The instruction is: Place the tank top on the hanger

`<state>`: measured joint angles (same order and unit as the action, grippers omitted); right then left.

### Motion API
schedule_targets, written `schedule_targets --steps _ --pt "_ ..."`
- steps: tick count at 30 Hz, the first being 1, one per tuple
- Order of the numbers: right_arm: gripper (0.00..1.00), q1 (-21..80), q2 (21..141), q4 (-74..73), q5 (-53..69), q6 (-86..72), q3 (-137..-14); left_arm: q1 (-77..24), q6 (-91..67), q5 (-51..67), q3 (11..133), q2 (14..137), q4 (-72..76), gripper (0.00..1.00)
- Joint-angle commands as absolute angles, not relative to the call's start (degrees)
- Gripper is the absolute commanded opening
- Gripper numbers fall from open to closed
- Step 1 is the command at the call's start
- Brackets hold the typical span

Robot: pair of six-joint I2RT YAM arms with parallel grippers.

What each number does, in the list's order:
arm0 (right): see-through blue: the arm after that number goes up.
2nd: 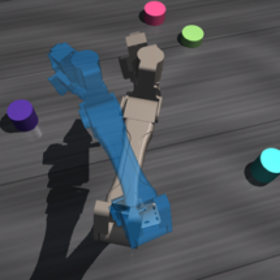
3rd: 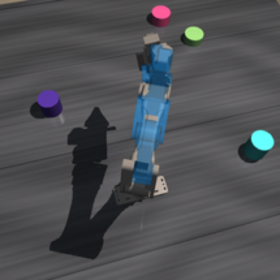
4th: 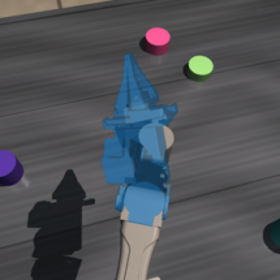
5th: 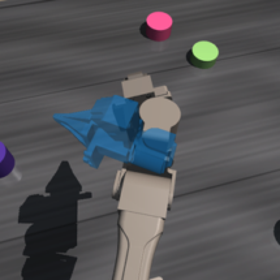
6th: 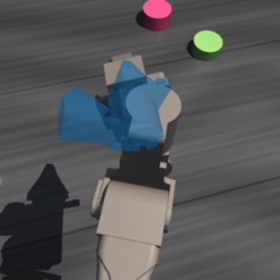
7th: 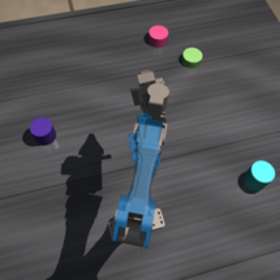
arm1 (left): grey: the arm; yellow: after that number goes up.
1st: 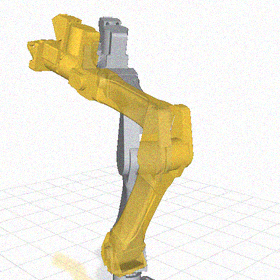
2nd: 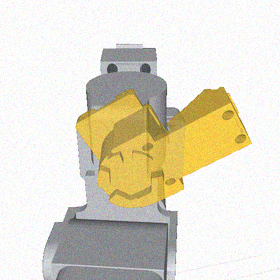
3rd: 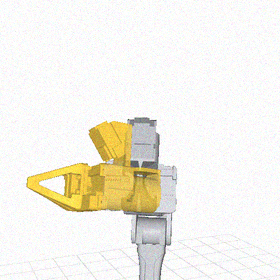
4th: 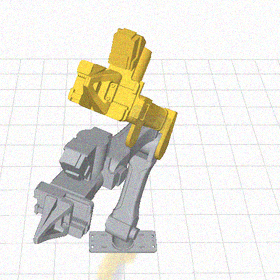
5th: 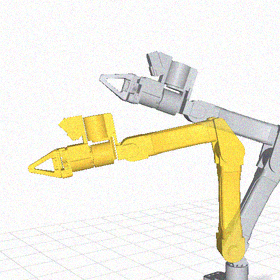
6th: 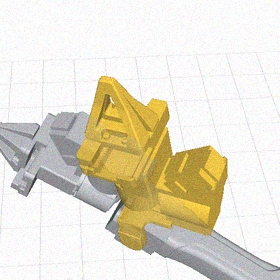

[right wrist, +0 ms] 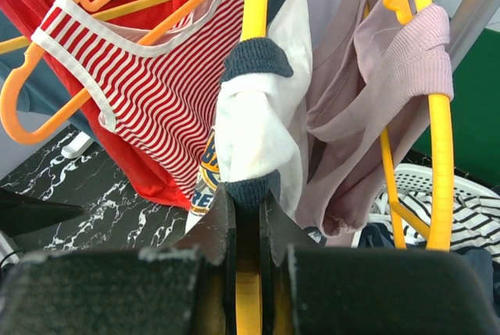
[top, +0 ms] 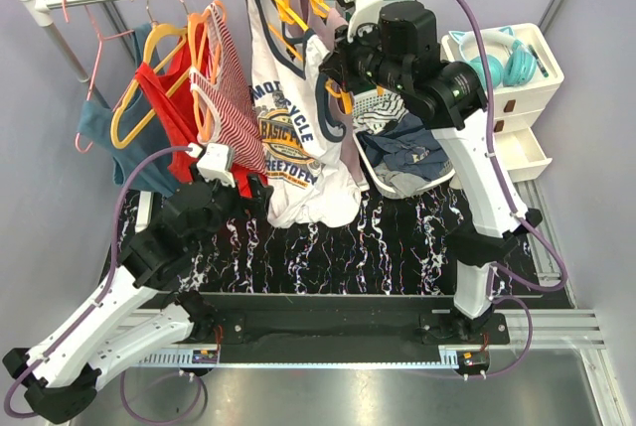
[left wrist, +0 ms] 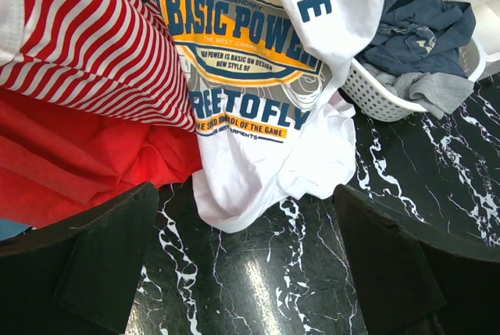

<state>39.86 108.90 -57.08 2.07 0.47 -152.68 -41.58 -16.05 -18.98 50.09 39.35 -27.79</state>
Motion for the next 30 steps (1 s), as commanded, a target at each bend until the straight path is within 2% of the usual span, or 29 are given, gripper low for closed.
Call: schedule_targets --steps 1,20,30 --pt "0.0 39.6 109.2 -48.1 1.2 2.5 -157.0 -41.7 -15.6 -20.4 49.7 38.8 -26.8 0.99" --pt "0.0 35.9 117.8 -41.2 7.0 -2.9 -159.9 -41.7 -15.4 -21.5 50.0 37.5 -28.3 0.99" --pt "0.0 35.9 116.6 -41.3 8.8 -4.6 -154.3 -41.7 -16.1 -21.4 49.2 37.4 -28.6 0.99"
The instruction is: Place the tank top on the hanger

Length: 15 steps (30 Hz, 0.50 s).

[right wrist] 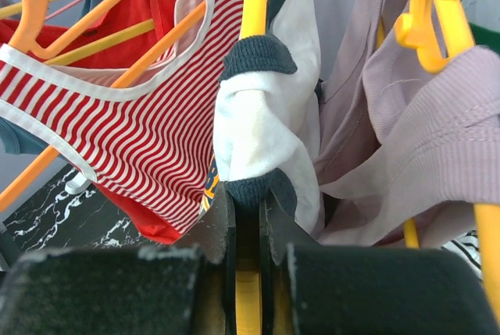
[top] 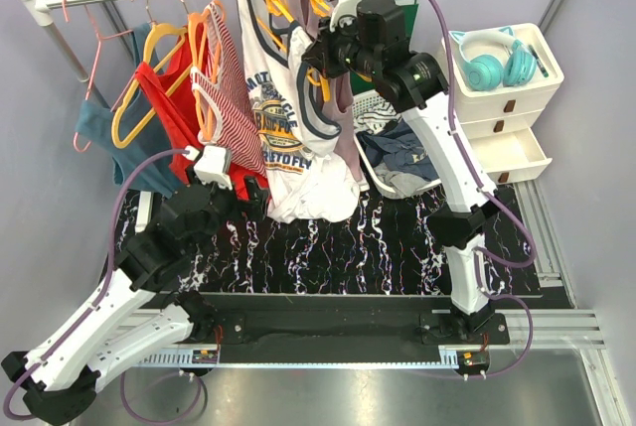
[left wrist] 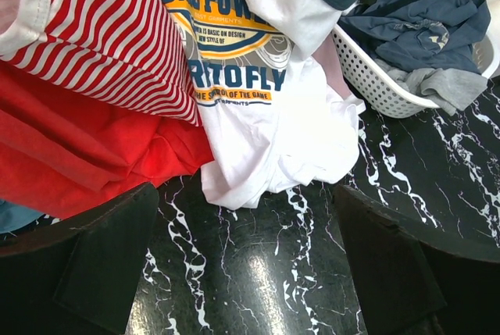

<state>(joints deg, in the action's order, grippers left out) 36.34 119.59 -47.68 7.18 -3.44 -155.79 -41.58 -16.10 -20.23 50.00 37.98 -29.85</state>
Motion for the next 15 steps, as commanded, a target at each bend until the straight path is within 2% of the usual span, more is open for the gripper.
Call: schedule_targets --steps 1,7,8,10,12,15 --pt "0.0 35.9 116.3 -41.3 8.8 -4.7 -153.6 -41.7 -16.3 -21.4 49.0 37.4 -28.6 0.99" --pt "0.01 35.9 113.5 -41.6 8.3 -4.6 -148.7 -41.7 -16.7 -21.7 48.7 37.4 -28.6 0.99" --pt "0.06 35.9 113.2 -41.4 8.4 -4.6 -148.7 -41.7 -16.7 -21.9 48.8 37.4 -28.7 0.99" --pt "0.09 35.9 112.9 -41.7 8.5 -4.6 -149.2 -41.7 -16.6 -22.2 48.8 37.4 -28.7 0.99" --pt "0.19 35.9 112.8 -41.7 8.5 -4.6 -149.9 -41.7 -16.6 -22.4 48.9 37.5 -28.7 0.99" --pt "0.25 36.0 111.9 -41.7 8.3 -4.6 -150.4 -41.7 -16.9 -22.9 48.9 37.4 -28.7 0.99"
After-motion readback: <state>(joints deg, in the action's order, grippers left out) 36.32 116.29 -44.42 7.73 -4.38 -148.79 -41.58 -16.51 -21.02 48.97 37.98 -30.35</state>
